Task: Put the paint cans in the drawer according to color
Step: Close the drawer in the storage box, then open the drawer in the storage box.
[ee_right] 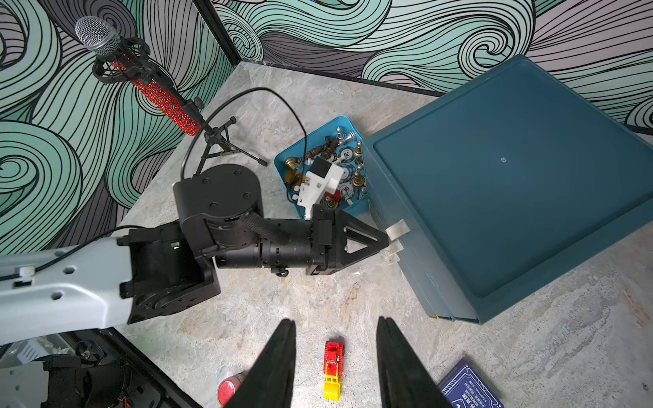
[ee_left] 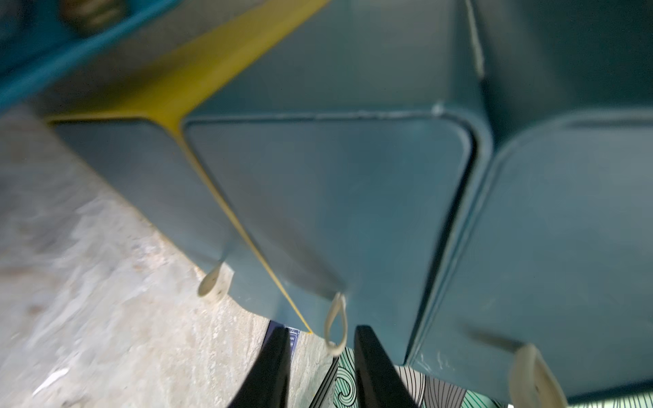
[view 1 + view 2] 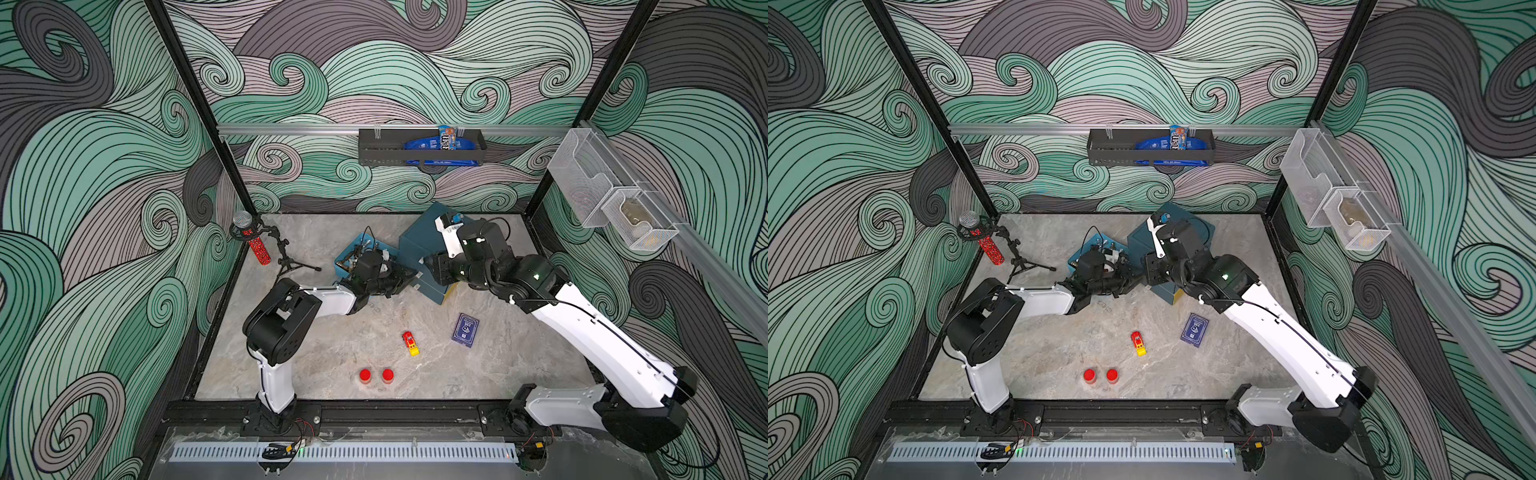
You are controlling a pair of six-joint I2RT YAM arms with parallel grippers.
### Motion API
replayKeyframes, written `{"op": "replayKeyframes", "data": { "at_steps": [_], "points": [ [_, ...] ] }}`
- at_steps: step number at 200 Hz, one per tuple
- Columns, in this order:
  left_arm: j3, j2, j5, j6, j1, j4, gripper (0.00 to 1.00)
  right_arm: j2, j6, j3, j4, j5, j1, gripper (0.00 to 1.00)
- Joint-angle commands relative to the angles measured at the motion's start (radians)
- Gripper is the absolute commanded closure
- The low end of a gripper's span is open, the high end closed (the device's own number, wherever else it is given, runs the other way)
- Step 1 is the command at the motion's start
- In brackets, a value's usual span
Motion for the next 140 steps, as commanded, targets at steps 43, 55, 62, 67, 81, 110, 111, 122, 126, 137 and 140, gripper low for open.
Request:
{"op": "replayKeyframes", "data": {
  "at_steps": [43,55,62,67,81,110,111,122,126,137,140],
  "points": [
    [-0.078,-0.011,-0.134,-0.043,-0.091,0.039,0.6,-0.024,0.013,-0.04,0.009,0.0,-0.006,0.58],
    [-0.063,0.019,-0.161,-0.042,-0.101,0.036,0.58,-0.029,0.014,-0.047,0.01,-0.001,-0.006,0.58],
    [-0.063,0.034,-0.177,-0.051,-0.106,0.051,0.58,-0.034,0.013,-0.051,0.01,0.001,-0.006,0.58],
    [-0.064,0.045,-0.189,-0.058,-0.107,0.063,0.58,-0.036,0.015,-0.054,0.009,0.001,-0.006,0.58],
    [-0.064,0.07,-0.227,-0.073,-0.11,0.08,0.58,-0.043,0.016,-0.059,0.009,0.001,-0.006,0.58],
    [-0.061,0.117,-0.269,-0.09,-0.11,0.16,0.59,-0.054,0.014,-0.063,0.009,0.001,-0.007,0.58],
    [-0.06,0.119,-0.269,-0.09,-0.11,0.163,0.59,-0.055,0.013,-0.063,0.009,0.001,-0.006,0.58],
    [-0.043,0.138,-0.271,-0.083,-0.11,0.175,0.59,-0.057,0.01,-0.068,0.008,0.0,-0.009,0.58],
    [-0.034,0.143,-0.273,-0.079,-0.11,0.173,0.59,-0.058,0.011,-0.069,0.008,-0.001,-0.01,0.58],
    [-0.018,0.162,-0.273,-0.075,-0.112,0.177,0.59,-0.06,0.01,-0.075,0.009,-0.003,-0.012,0.58],
    [-0.015,0.167,-0.273,-0.076,-0.112,0.182,0.59,-0.06,0.01,-0.076,0.008,-0.004,-0.012,0.58]
  ]
}}
